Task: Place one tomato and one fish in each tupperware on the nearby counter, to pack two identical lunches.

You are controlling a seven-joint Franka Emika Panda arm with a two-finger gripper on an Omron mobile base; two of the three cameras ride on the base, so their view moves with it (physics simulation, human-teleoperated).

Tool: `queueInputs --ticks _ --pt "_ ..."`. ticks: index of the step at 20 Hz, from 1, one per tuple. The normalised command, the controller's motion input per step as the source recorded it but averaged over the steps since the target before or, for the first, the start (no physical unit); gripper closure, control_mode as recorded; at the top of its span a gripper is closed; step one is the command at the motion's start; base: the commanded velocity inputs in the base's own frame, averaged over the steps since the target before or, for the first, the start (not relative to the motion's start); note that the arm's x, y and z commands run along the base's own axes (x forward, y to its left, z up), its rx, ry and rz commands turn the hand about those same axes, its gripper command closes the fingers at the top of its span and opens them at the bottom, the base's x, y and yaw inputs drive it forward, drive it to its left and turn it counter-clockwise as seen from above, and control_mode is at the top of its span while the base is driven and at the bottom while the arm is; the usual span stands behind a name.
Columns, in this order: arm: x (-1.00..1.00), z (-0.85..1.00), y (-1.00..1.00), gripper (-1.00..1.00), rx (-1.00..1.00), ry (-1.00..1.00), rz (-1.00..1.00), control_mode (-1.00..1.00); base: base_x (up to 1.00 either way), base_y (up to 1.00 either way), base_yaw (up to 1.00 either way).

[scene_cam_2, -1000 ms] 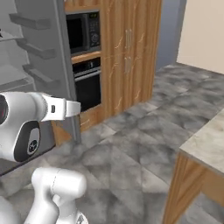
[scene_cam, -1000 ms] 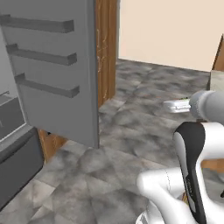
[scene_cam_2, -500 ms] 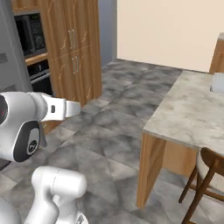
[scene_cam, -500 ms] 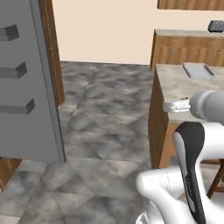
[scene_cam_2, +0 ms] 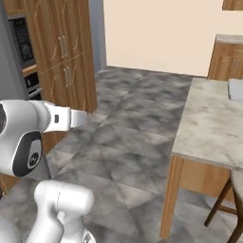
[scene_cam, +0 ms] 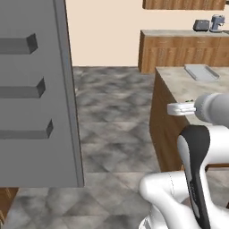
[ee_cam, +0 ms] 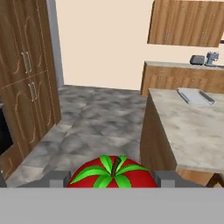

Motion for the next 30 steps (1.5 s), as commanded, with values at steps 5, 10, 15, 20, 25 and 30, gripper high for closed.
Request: queueInputs --ticks 5,10,15,20,25,30 --pt "0.0 0.0 0.0 1.0 0.0 0.0 0.0 1.0 0.62 0.0 -0.13" --pt "0.0 0.0 0.0 1.0 0.0 0.0 0.0 1.0 0.92 0.01 -0.06" --pt "0.0 0.0 0.0 1.0 0.0 0.0 0.0 1.0 1.0 0.05 -0.01" --pt "0.0 0.0 0.0 1.0 0.0 0.0 0.0 1.0 1.0 0.27 -0.04" --pt "0.0 0.0 0.0 1.0 0.0 0.0 0.0 1.0 1.0 0.4 -0.1" --pt "0.0 0.0 0.0 1.0 0.0 0.0 0.0 1.0 1.0 0.39 -0.14"
